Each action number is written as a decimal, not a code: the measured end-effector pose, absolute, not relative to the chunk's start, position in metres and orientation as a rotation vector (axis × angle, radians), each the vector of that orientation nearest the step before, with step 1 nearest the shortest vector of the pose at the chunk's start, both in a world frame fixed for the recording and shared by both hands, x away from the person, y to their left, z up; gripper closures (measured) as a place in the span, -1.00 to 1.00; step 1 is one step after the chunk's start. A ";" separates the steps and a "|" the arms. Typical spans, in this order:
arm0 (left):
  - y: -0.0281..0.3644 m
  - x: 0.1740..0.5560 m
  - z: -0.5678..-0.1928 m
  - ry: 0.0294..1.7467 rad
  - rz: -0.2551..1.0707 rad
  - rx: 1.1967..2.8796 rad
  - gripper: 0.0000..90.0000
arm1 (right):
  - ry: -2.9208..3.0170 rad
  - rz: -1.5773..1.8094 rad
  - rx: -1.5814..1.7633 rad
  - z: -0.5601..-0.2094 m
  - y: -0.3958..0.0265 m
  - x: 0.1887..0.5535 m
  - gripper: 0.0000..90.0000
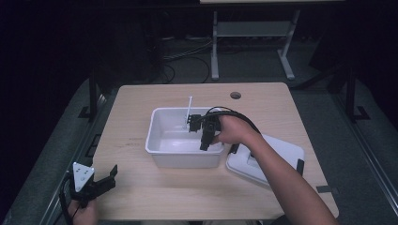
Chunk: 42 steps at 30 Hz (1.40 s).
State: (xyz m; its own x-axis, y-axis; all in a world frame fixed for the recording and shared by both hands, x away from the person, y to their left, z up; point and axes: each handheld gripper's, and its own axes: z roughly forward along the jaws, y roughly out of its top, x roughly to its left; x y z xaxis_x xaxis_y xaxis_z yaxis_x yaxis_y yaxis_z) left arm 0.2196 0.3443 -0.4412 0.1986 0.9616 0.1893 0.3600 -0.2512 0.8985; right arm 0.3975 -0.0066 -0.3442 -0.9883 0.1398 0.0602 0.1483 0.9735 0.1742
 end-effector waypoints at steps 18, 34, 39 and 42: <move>0.343 0.220 -0.441 1.246 1.039 1.739 -0.69 | -3.112 -0.333 -0.244 -0.307 -0.017 0.393 0.32; 0.342 0.220 -0.441 1.244 1.040 1.745 -0.69 | -3.129 -0.370 -0.290 -0.289 -0.040 0.386 0.13; 0.342 0.220 -0.442 1.240 1.043 1.747 -0.69 | -3.135 -0.377 -0.335 -0.284 -0.050 0.384 0.02; 0.342 0.220 -0.442 1.240 1.042 1.752 -0.69 | -3.138 -0.379 -0.348 -0.283 -0.056 0.383 -0.02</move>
State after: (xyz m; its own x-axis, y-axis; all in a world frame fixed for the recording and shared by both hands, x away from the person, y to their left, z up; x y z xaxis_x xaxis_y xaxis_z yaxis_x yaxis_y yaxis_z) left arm 0.2200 0.3418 -0.4416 0.2038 0.9589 0.1975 0.3600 -0.2610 0.8957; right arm 0.3827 -0.0559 -0.2831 -0.9753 0.2206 -0.0115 0.2116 0.9476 0.2395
